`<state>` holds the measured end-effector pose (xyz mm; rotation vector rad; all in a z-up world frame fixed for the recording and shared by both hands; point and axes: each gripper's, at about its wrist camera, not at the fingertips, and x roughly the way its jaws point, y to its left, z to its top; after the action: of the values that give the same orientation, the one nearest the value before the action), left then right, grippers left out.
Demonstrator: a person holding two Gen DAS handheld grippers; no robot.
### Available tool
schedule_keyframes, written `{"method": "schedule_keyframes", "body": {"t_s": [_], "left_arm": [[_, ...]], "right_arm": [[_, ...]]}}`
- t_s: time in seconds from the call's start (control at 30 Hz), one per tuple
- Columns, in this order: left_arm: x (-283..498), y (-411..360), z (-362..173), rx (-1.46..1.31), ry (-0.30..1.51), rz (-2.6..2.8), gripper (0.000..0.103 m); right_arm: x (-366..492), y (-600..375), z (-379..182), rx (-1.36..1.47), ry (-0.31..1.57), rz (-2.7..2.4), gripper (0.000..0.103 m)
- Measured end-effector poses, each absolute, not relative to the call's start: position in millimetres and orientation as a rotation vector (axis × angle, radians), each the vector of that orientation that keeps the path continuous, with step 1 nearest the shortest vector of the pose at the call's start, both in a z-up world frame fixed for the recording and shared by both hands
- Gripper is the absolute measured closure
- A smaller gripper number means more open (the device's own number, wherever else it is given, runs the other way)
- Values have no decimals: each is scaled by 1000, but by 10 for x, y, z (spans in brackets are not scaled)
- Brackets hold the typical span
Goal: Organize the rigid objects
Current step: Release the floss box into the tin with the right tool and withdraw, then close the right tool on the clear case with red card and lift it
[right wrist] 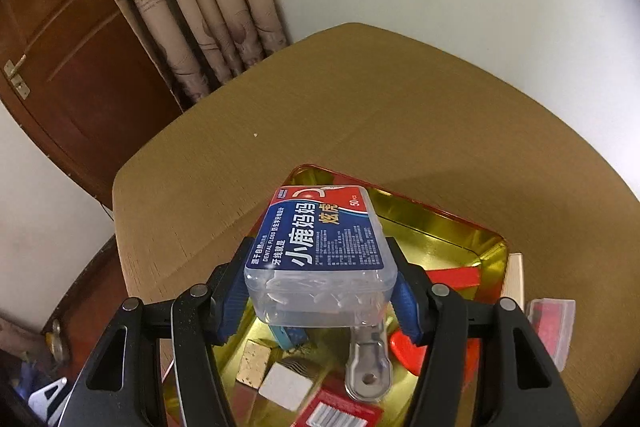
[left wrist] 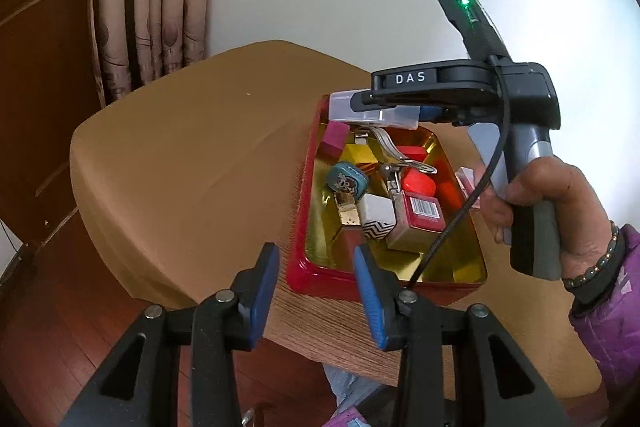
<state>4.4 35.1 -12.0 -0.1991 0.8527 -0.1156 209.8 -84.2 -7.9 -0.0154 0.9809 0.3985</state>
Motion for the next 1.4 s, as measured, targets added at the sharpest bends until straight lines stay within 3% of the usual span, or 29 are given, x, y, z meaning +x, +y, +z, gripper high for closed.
{"method": "schedule_keyframes", "body": {"t_s": [0.13,0.2,0.27,0.37,0.5,0.67,1.03,1.17,1.27,1.4], "left_arm": [[45,386,-132,-231,864,-110,63],[50,394,-153,-246,874,-114,63],[54,390,-169,-245,883,-113,63],[40,358,-165,-240,886,-122,63],[35,264,-199,-214,902,-138,63],[29,129,-277,-176,930,-154,63],[93,52,-394,-134,973,-158,63],[119,79,-417,-153,986,-158,63],[135,75,-435,-151,990,-157,63],[143,40,-444,-128,985,-155,63]], "right_arm": [[1955,-1121,55,39,920,388,36],[1833,-1381,164,114,881,399,23],[1681,-1675,256,153,822,380,22],[1442,-2179,235,113,782,212,11],[1253,-2648,-179,-63,864,36,10],[1291,-2795,-493,-31,916,52,11],[1717,-2755,-804,-119,968,50,19],[1843,-2759,-966,-130,1012,52,41],[1868,-2769,-1003,-119,1012,71,49],[1818,-2804,-1019,-109,1009,62,51]]}}
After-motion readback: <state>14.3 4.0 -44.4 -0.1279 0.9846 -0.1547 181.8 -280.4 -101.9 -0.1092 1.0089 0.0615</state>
